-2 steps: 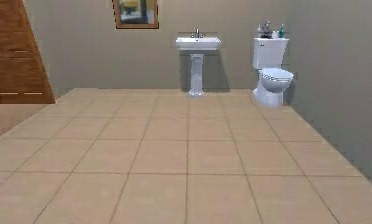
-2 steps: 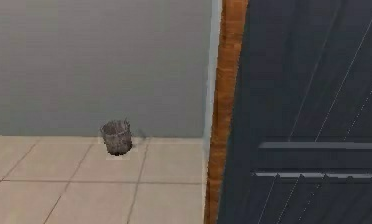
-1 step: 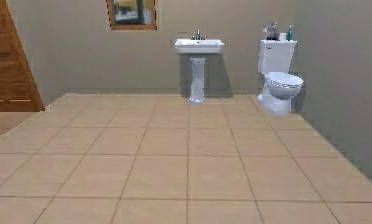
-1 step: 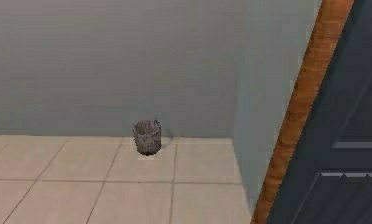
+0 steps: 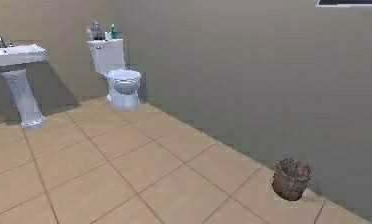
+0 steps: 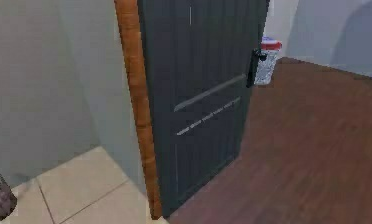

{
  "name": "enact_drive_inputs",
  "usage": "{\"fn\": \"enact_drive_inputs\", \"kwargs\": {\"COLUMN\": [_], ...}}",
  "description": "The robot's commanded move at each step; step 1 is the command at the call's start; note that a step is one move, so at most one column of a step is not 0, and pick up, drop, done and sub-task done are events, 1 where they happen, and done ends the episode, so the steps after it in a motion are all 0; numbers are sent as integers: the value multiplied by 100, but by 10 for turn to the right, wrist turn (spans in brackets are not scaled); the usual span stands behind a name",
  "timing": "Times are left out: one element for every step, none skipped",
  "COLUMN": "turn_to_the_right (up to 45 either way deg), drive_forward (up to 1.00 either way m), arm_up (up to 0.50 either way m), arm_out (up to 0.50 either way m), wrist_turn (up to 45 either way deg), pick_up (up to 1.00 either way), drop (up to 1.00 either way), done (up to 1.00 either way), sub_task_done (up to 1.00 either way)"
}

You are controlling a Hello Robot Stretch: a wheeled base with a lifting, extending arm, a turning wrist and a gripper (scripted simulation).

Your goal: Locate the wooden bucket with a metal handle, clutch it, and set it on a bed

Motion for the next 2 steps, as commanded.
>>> {"fn": "enact_drive_inputs", "kwargs": {"turn_to_the_right": [330, 0], "drive_forward": [0, 75], "arm_up": [0, 0], "arm_out": [0, 0], "wrist_turn": [0, 0], "pick_up": [0, 0], "drop": [0, 0], "done": [0, 0], "sub_task_done": [0, 0]}}
